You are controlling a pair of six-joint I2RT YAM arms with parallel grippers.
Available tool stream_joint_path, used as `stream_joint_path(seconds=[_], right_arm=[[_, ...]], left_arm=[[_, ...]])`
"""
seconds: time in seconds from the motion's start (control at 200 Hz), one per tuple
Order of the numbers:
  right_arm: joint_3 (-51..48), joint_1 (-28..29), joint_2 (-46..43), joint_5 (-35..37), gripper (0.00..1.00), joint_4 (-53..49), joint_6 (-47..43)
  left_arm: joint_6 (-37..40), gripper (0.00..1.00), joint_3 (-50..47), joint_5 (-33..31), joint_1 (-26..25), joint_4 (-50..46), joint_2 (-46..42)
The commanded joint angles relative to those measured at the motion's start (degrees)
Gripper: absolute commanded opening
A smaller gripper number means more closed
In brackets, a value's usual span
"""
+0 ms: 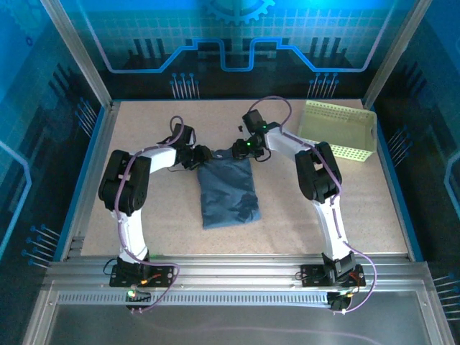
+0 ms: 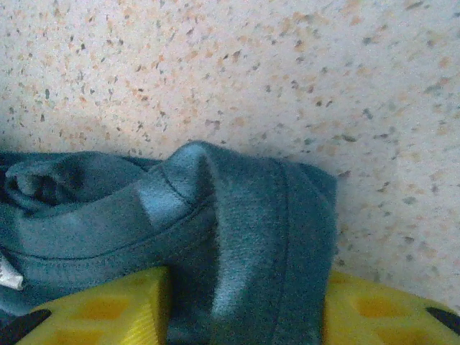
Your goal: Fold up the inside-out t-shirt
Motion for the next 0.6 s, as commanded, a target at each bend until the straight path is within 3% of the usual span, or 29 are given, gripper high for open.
stream_joint_path(seconds=[0.0,0.135,0.32,0.505,0.595], right_arm=[[1.7,1.6,1.4,-2.5,0.45,-1.2,0.3],[1.9,1.8,1.4,-2.9,0.35,-1.2,0.2],[-1.9,0.5,-4.0,-3.6,0.11,2.2,-0.4],[-5.7,-1.3,-10.1,-3.3,0.00,4.4,-0.9],[-6.6,-2.2,-12.4,-4.2,0.00,5.5,-0.7]], left_arm=[[-1.3,0.40,-0.2,5.2,-2.6,6.1,2.3],[-2.7,0.27,-2.5,7.3,-2.6,10.1,-0.3],[-3.7,0.14,-6.9,7.2,-1.0,14.6,-5.9],[-4.2,0.08,-10.5,7.8,1.1,17.7,-11.9],[-4.1,0.06,-10.9,8.1,1.5,18.4,-14.3]])
